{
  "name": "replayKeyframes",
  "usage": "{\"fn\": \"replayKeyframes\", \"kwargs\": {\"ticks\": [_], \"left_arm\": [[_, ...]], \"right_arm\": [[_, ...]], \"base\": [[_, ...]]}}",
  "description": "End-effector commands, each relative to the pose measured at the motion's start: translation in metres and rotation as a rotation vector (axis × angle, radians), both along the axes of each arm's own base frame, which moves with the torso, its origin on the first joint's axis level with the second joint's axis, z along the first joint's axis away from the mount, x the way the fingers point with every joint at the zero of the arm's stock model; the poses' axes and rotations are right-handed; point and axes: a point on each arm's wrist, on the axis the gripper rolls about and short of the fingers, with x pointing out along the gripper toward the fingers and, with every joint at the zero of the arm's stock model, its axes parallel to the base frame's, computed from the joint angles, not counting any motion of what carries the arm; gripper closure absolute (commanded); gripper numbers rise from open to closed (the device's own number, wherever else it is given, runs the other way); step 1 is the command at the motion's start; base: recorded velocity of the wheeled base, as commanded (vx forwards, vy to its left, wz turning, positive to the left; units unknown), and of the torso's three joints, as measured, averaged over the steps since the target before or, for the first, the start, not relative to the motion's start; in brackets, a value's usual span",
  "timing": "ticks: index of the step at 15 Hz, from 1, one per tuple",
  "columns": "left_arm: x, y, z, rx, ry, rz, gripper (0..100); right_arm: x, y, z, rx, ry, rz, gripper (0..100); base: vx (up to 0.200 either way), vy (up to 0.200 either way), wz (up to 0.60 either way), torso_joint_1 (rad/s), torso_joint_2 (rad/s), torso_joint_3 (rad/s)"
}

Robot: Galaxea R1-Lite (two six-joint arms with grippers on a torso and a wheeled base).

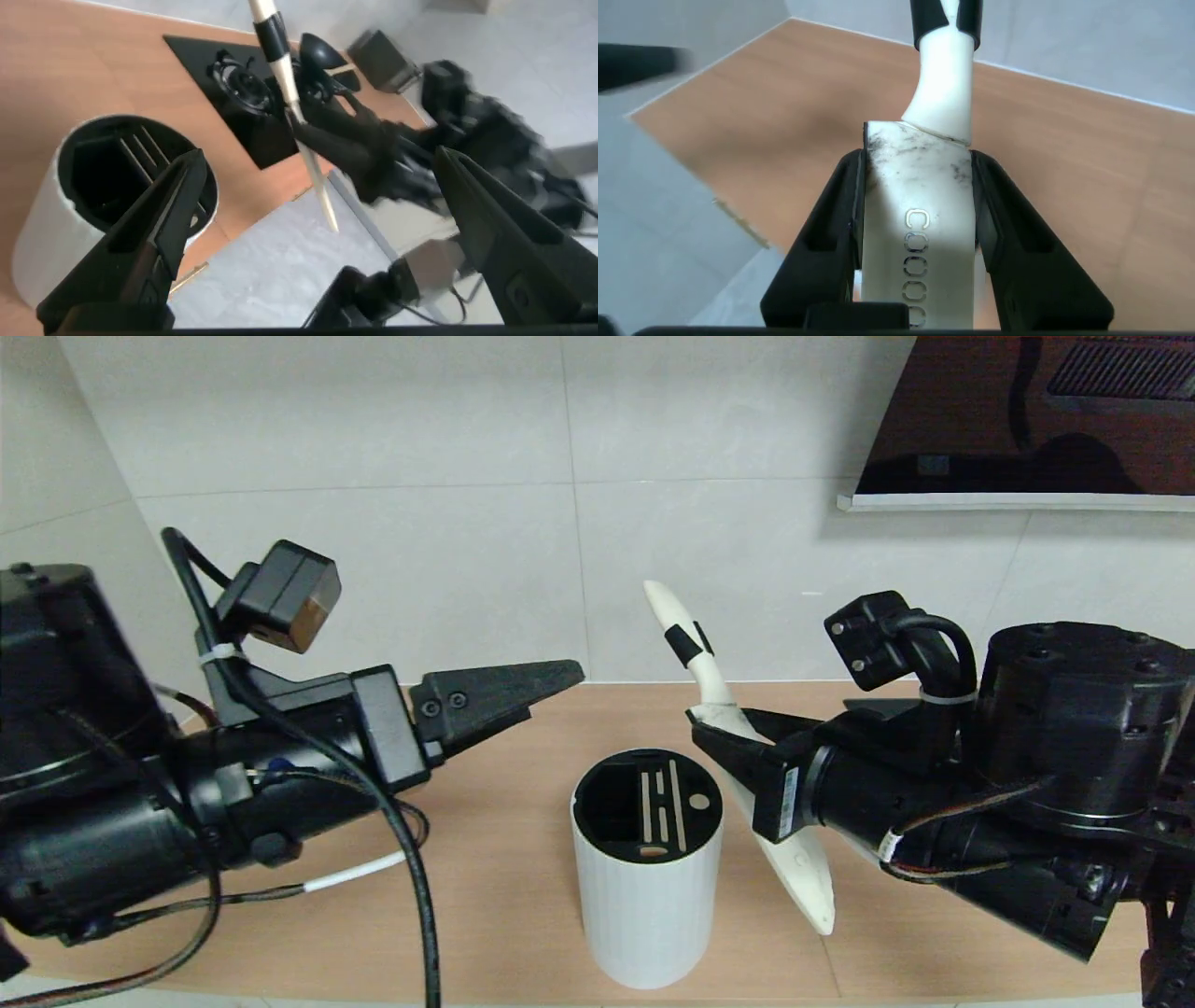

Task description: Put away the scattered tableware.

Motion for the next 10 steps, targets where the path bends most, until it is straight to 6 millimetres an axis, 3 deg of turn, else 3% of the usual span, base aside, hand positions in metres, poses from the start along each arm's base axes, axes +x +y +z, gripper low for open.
{"fn": "replayKeyframes", "kwargs": {"ticks": [1,5,10], "left_arm": [[0.012,-0.026,-0.019,0.024,0.041,0.015,0],[0.02,-0.049,-0.03,-0.034,0.048,0.043,0],[0.026,-0.055,-0.032,-0.099,0.051,0.048,0]], "right_arm": [[-0.004,0.007,-0.003,-0.003,0.01,0.027,100],[-0.014,0.018,-0.004,0.015,0.027,0.066,100],[-0.02,0.024,-0.006,0.014,0.037,0.095,100]], "base": [[0.0,0.0,0.0,0.0,0.0,0.0],[0.0,0.0,0.0,0.0,0.0,0.0],[0.0,0.0,0.0,0.0,0.0,0.0]]}}
